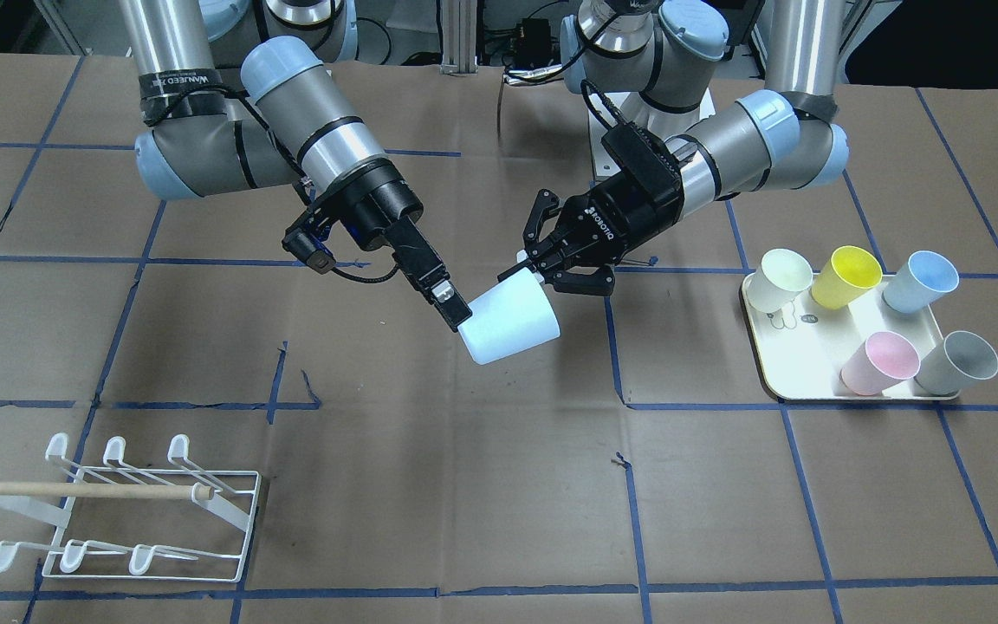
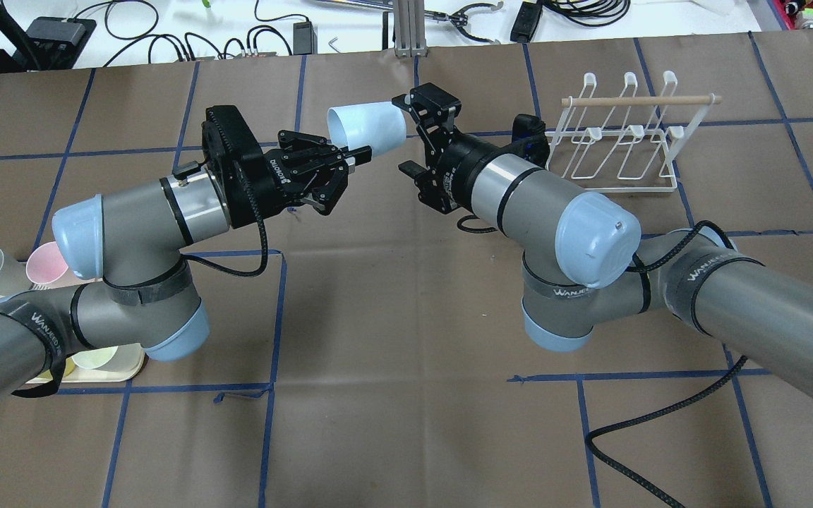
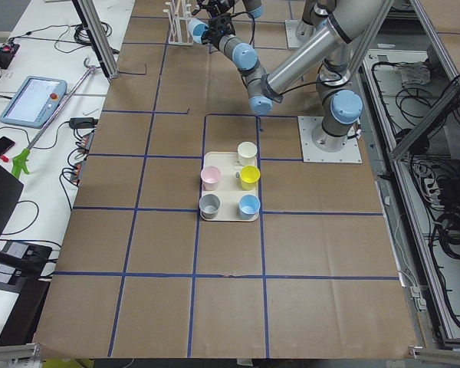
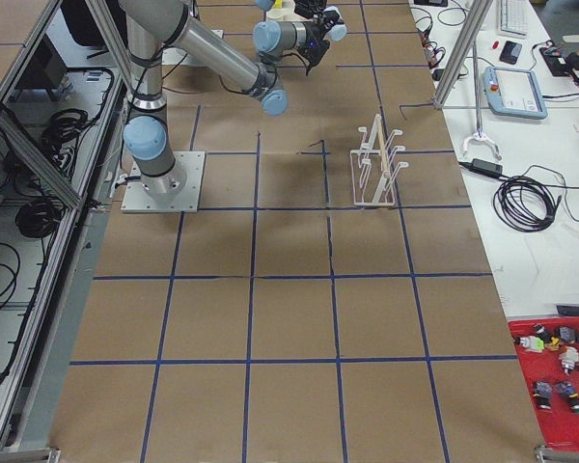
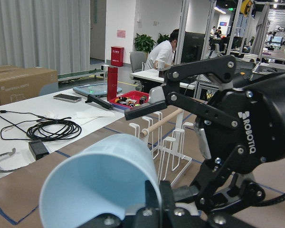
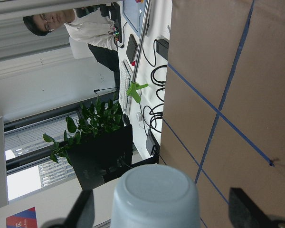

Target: Transfer IKEA cup to right arm and place on rack

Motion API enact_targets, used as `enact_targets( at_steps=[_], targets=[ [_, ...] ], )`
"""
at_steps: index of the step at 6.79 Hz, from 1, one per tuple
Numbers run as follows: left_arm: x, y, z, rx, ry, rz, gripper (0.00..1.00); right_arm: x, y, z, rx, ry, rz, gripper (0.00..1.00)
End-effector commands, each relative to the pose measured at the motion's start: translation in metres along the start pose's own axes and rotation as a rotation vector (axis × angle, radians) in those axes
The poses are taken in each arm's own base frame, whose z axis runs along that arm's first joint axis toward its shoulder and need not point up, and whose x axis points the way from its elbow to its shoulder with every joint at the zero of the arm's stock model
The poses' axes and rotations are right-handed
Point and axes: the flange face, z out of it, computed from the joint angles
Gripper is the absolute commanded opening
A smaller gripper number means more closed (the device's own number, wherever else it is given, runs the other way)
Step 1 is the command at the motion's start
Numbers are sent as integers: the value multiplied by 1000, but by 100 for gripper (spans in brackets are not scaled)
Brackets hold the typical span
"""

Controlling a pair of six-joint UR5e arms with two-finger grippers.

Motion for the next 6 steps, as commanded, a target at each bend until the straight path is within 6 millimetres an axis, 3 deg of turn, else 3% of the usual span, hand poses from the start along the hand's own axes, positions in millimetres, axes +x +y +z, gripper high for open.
enact_targets(
  at_steps=[1,3,6],
  targets=[
    [-1,0,0,-1,-1,-6,2,-3,6,9,6,-7,-3,98],
    [0,1,0,-1,-1,-5,3,-2,16,29,-22,-2,-10,98],
    [0,0,0,-1,-2,-4,4,-6,16,30,-24,-8,-13,98]
  ],
)
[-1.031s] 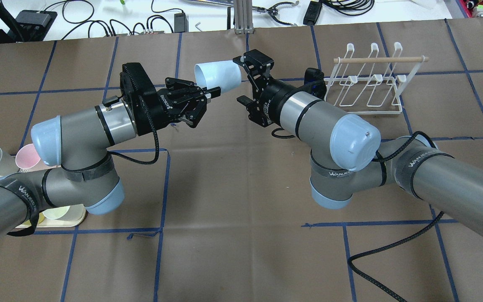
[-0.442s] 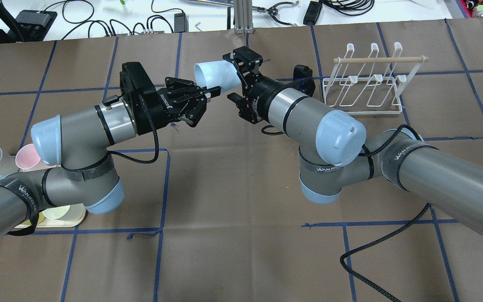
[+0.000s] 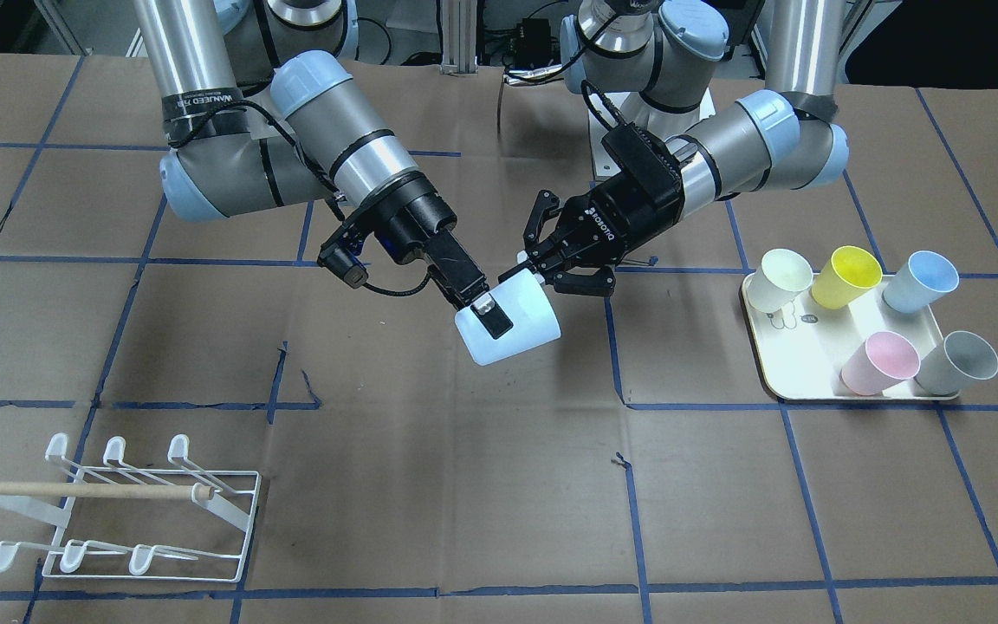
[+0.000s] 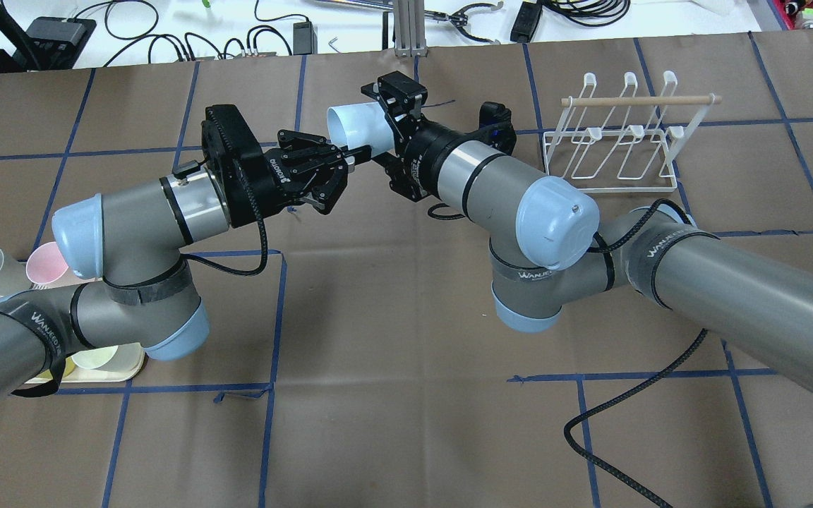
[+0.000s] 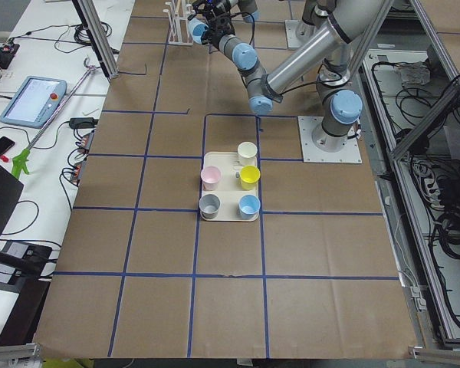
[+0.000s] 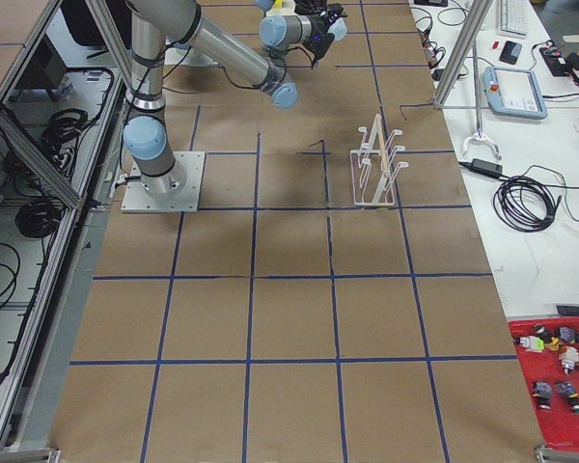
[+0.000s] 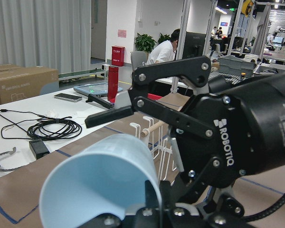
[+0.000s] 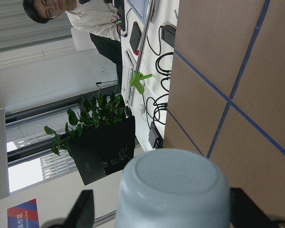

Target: Transfer IKEA cup to right arm and place on rack

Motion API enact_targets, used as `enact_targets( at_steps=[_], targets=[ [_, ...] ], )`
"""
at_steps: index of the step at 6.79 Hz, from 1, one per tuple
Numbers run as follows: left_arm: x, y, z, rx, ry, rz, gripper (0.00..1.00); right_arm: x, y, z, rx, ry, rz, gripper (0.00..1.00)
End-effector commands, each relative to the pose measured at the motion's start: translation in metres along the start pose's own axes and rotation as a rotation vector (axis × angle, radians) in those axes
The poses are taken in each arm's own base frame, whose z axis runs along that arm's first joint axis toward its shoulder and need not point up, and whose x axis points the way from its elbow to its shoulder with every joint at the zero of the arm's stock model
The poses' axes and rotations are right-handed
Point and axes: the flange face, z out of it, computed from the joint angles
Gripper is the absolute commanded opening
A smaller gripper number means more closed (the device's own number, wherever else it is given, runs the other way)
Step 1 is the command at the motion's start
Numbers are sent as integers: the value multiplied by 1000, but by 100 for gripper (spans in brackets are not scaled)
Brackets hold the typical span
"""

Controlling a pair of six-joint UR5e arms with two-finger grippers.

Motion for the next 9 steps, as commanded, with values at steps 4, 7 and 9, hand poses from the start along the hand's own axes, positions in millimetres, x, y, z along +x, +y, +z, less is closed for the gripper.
enact_targets(
  at_steps=[4,7,9],
  targets=[
    [0,1,0,-1,0,-3,6,2,2,0,-17,5,-3,52],
    [-1,-3,0,2,-5,-32,59,0,3,-1,-21,1,-5,47],
    [-1,-3,0,2,-3,-42,84,0,3,-1,-21,1,-6,46]
  ],
)
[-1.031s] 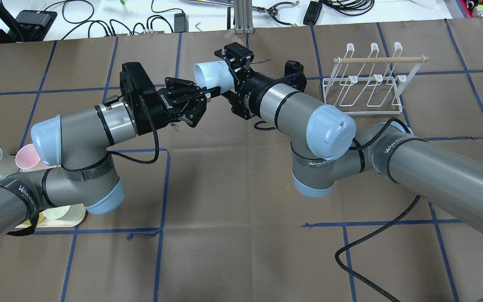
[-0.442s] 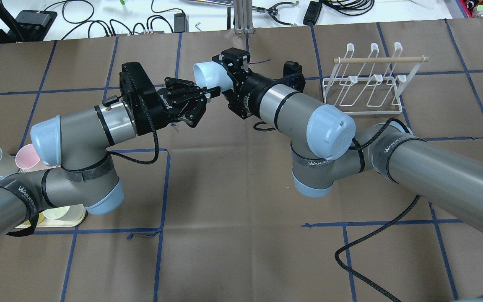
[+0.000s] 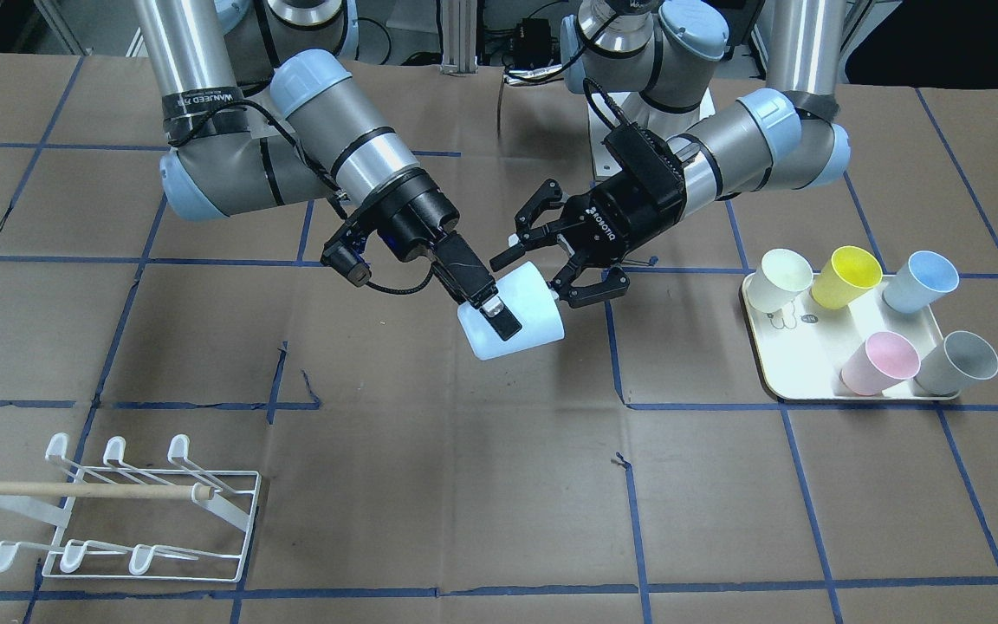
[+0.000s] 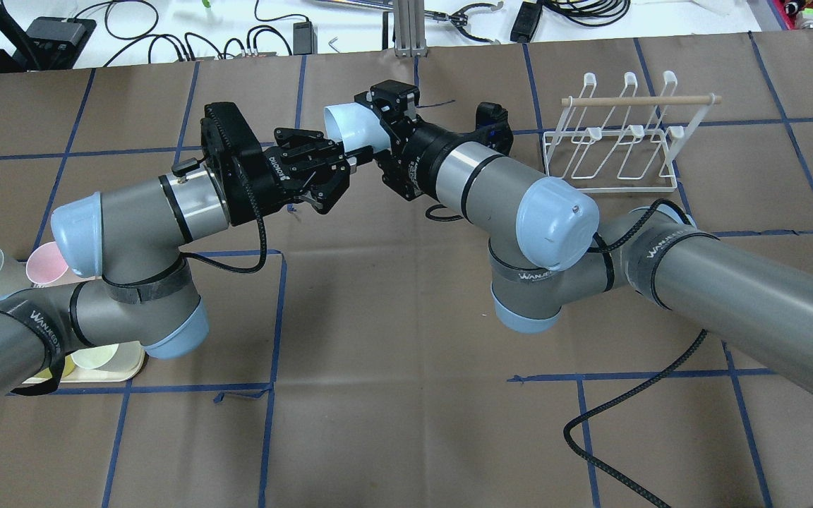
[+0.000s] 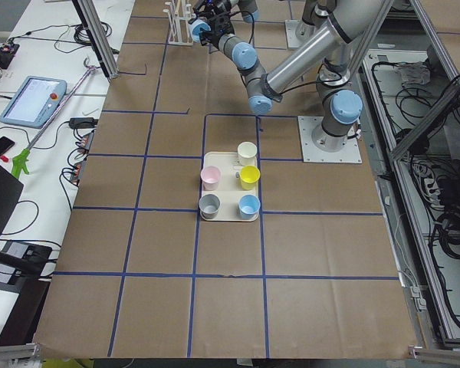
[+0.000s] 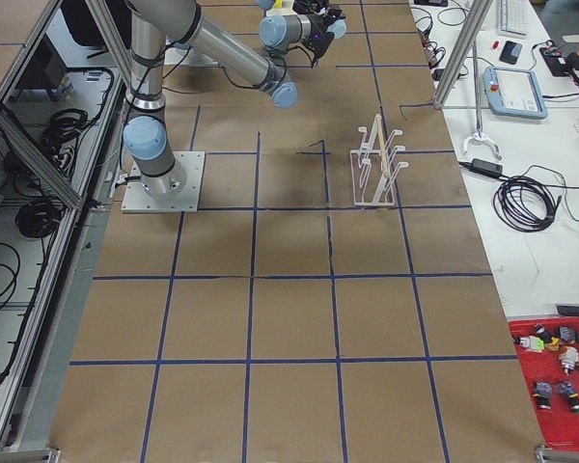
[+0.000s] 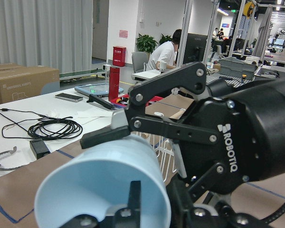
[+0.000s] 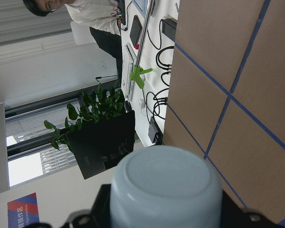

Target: Transfer IKEA cup to right arm and place on rack

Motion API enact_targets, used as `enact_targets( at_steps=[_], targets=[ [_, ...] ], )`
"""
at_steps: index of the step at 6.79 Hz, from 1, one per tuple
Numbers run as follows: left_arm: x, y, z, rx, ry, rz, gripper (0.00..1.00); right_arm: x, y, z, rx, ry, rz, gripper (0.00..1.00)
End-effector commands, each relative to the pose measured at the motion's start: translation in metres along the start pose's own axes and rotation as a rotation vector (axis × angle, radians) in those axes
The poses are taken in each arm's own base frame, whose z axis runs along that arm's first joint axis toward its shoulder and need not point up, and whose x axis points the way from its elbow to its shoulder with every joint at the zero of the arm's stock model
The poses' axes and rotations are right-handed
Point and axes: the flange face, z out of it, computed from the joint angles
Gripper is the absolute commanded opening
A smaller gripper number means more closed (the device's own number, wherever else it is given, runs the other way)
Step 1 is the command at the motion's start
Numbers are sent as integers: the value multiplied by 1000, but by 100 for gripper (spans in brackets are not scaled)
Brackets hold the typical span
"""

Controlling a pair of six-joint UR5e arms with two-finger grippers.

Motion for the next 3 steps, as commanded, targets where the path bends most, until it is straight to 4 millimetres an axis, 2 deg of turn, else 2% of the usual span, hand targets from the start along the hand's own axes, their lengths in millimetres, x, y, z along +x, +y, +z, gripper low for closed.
enact_targets(
  at_steps=[1,3],
  targets=[
    [0,-1,0,1,-2,-7,99,-1,-1,0,1,-1,0,46],
    [-9,-4,-13,7,-42,-6,99,-1,0,0,0,-1,0,46]
  ],
)
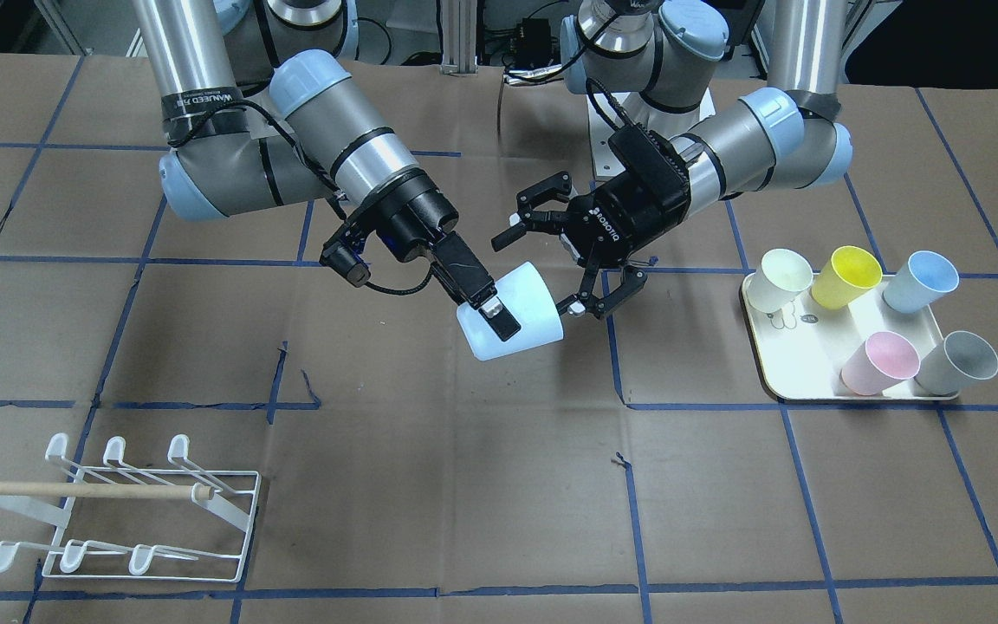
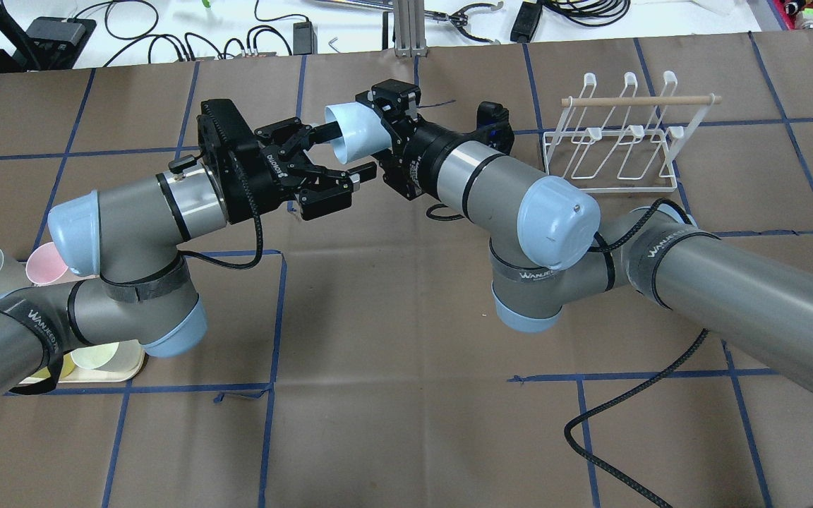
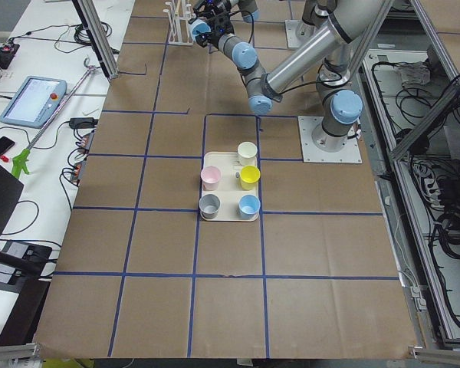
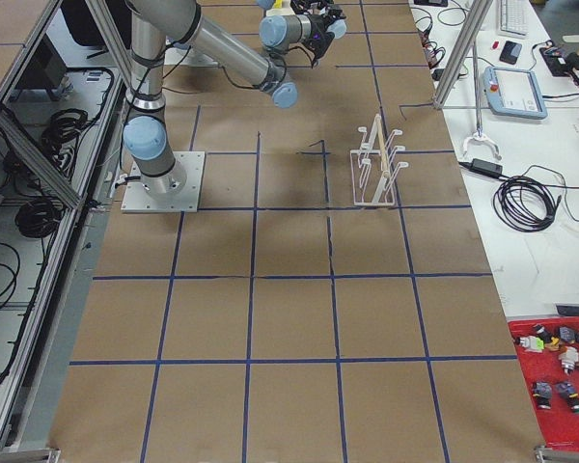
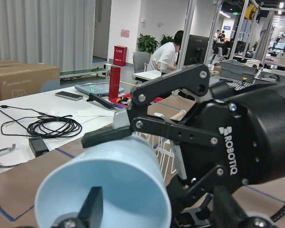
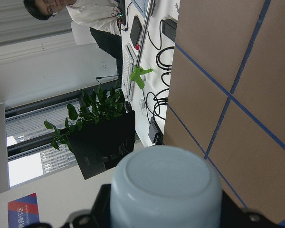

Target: Transfer IKEA cup to right arm and place on rack

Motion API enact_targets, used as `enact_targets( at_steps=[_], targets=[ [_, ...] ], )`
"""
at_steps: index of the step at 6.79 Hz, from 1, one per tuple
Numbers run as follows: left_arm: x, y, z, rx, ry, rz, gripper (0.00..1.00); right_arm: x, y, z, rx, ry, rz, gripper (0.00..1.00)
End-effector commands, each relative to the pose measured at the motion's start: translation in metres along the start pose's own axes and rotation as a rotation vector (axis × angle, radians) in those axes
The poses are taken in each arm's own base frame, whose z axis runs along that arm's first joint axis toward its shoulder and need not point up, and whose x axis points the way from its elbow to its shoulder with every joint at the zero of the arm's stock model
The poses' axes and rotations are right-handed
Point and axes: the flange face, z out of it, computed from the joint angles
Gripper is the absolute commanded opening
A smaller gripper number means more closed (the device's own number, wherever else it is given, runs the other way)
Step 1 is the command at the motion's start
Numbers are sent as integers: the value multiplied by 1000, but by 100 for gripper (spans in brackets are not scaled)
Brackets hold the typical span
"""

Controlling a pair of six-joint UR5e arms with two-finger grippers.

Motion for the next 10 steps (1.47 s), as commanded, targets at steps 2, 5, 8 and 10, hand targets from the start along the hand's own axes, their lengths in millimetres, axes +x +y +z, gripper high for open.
enact_targets(
  at_steps=[2,5,8,10],
  targets=[
    [-38,-15,-61,39,-152,5,99,-3,-7,0,10,-7,-3,46],
    [-69,-8,-72,-50,-359,-77,99,-19,-77,-18,133,-29,-127,46],
    [-111,-45,-88,-315,-610,-287,99,-42,-153,-56,306,17,-680,42],
    [-123,-66,-88,-485,-684,-371,99,-62,-204,-97,430,125,-1171,34]
  ],
)
